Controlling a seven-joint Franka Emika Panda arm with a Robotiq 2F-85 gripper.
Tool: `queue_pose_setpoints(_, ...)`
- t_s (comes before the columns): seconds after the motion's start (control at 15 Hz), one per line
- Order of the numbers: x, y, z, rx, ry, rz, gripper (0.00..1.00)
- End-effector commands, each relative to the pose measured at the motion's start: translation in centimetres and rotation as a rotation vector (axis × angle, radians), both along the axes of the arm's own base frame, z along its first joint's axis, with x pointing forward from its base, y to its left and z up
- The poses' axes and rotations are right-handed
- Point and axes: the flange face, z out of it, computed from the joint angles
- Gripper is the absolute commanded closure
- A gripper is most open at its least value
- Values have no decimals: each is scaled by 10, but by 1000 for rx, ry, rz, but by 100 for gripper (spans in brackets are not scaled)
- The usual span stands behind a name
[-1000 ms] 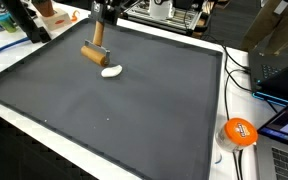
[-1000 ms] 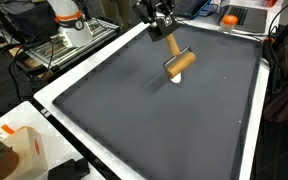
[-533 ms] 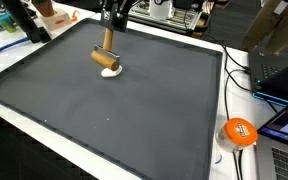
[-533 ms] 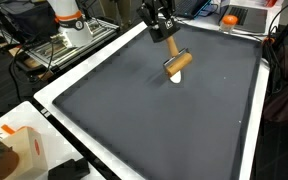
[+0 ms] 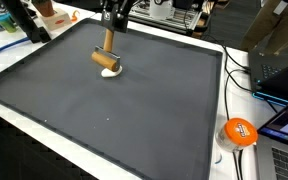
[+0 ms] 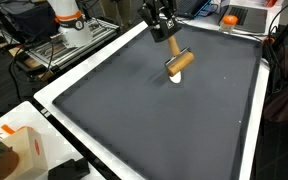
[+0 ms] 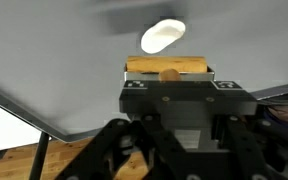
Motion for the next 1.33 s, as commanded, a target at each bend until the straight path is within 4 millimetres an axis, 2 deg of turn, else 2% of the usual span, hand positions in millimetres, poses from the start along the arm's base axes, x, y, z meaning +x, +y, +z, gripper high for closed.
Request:
queue_pose_setpoints(0.0, -6, 0, 7, 39, -70, -12, 78)
queue_pose_setpoints(0.33, -13, -6, 14, 89, -146, -32, 78)
queue_pose_setpoints(0.93, -27, 2, -3, 88, -127, -1, 78)
queue_pose_setpoints(1.27, -33, -1, 0, 84, -151, -10, 78)
